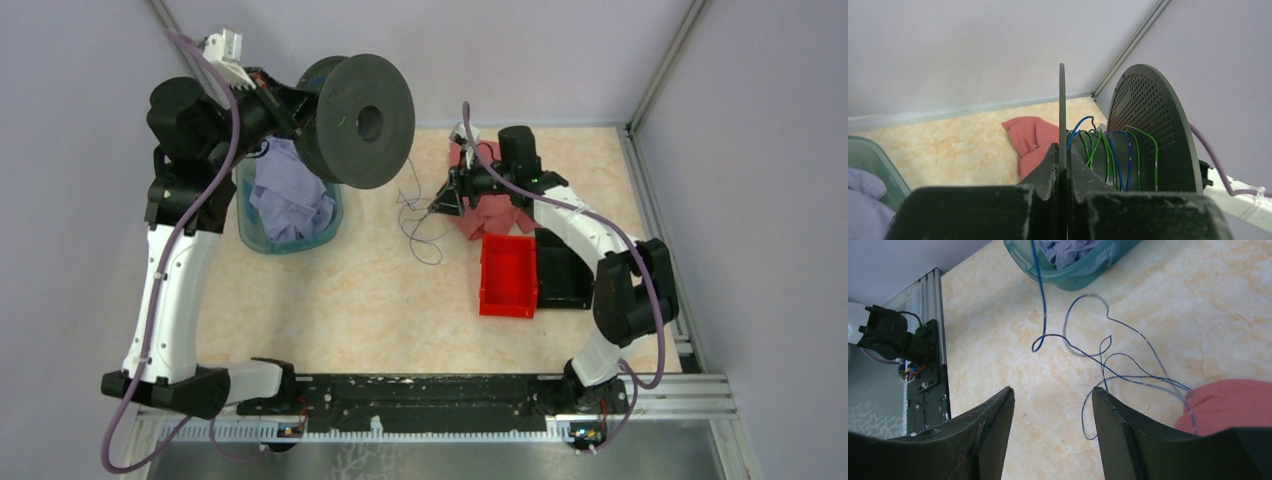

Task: Wrap the cables
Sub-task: Wrap the cable around the cable reel.

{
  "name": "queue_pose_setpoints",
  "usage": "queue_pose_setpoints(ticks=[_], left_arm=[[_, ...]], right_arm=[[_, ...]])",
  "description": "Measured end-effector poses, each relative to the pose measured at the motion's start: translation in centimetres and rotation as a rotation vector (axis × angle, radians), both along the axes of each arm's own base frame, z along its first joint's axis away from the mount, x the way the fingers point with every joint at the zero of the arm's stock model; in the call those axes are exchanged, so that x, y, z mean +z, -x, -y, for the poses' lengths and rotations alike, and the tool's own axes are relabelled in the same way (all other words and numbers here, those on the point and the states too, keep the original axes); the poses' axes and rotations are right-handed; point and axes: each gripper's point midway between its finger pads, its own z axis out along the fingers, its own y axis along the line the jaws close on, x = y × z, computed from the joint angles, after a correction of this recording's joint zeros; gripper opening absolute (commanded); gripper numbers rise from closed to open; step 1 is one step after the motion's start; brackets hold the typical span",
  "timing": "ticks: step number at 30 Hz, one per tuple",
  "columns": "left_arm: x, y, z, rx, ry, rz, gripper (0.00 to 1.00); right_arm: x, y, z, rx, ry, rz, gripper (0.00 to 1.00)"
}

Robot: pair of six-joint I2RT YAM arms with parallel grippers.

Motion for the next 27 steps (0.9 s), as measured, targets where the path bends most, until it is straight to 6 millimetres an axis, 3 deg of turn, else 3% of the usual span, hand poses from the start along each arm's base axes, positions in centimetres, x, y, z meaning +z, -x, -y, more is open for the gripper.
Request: queue_pose_setpoints(ticks=[7,13,19,27], left_arm=[[2.5,1.1,0.3,-0.034,0.020,0.049,0.00],[2.5,0.9,0.8,-0.067,0.041,0.032,0.00],[2.1,0.7,1.2,-0.094,0.055,0.005,0.00],[2.1,0.7,1.4,-0.101,0.069,-0.006,0.00]], right_arm=[[0.3,-0.3,-0.3,-0.014,-0.030,-0.002,0.61],[0.7,-1.0,-0.9,-0.010,-0.080,0.004,0.61],[-1.6,-1.5,-1.8,0.001,-0.110,-0.085,0.61],[-4.8,0.3,-2.3,-0.004,-0.109,-0.152,0.59]])
